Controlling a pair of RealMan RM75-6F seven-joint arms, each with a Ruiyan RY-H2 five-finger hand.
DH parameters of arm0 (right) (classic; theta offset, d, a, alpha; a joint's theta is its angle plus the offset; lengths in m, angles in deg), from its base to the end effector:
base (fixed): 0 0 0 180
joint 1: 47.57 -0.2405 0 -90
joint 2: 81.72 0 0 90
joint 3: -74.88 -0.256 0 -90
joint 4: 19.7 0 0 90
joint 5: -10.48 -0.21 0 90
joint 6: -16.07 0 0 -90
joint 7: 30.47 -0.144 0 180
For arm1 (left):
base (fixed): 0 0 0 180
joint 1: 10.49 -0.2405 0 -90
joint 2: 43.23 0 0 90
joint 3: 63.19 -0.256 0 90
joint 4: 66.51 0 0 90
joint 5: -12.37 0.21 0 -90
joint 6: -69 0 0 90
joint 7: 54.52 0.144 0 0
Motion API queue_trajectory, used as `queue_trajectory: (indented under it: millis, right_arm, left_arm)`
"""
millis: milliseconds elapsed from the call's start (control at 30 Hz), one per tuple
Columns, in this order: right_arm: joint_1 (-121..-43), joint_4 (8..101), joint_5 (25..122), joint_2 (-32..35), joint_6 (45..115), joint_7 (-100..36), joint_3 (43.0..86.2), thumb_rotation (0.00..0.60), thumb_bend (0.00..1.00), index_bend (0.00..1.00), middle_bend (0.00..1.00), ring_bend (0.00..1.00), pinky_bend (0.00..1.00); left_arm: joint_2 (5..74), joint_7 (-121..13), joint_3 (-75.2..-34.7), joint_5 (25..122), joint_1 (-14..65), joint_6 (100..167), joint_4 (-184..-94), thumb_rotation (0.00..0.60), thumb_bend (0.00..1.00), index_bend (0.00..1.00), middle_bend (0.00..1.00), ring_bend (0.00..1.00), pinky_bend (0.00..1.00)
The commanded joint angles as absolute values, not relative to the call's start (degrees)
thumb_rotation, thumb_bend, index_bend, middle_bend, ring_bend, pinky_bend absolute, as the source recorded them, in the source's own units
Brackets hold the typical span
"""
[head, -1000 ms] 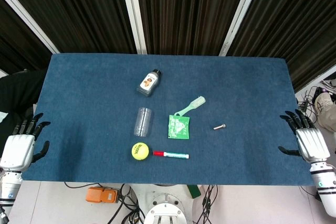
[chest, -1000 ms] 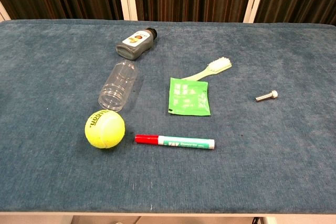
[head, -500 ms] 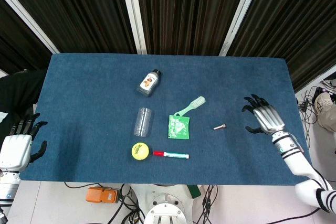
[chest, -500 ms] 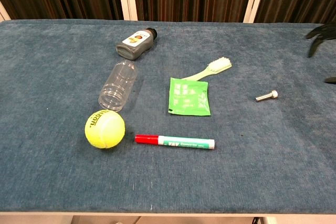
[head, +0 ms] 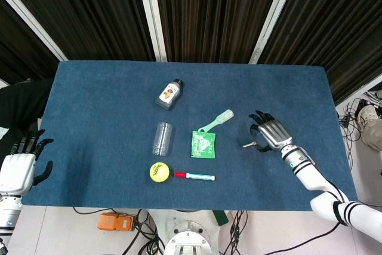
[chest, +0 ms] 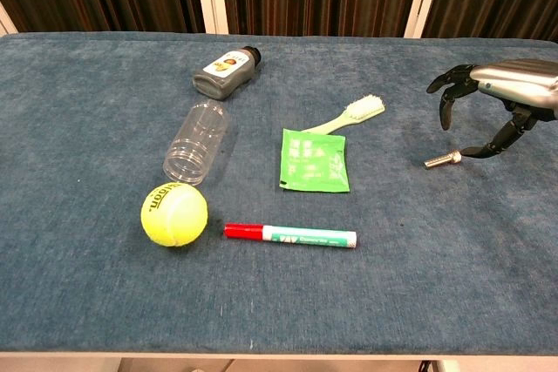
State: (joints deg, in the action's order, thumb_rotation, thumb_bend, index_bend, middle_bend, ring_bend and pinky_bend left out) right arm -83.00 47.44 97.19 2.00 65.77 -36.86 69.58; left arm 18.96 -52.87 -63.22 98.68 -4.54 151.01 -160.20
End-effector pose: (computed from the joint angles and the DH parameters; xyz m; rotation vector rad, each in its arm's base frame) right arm -0.2530 -0.3454 0.0180 1.9526 -0.9332 0.7976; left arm -0.3123 0.1755 0.1537 -1.4701 -0.9338 -0.8273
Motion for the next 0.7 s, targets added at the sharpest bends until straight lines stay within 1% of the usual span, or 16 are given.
queue_trajectory:
  millis: [33,200,700]
  right_arm:
    - [-83.6,46.9,96.4,2.5,64.6,-36.5,69.9,0.600,0.42,0.52,0.17,0.10,0.19]
    - [-84.7,45.4,95.1,4.0,62.7,-36.5,70.2,0.600,0.42,0.53,0.17,0.11,0.19]
    - [-86.9,43.2,95.1,5.9,60.8,-38.1,71.7,0.600,0.46,0.59,0.17,0.11,0.19]
  left_arm:
    - [18.9,-53.0,-63.2,98.6,-4.5,150.9,-160.2,0.600,0.43,0.23,0.08,0.02,0.12]
    - [18.9,-53.0,-63.2,98.7,-4.5,150.9,-160.2,0.600,0.43,0.23,0.08,0.02,0.12]
    - [18.9,-52.8,-63.1,98.3,-4.5,150.5,-160.3,0.600,0.43,0.23,0.08,0.02,0.12]
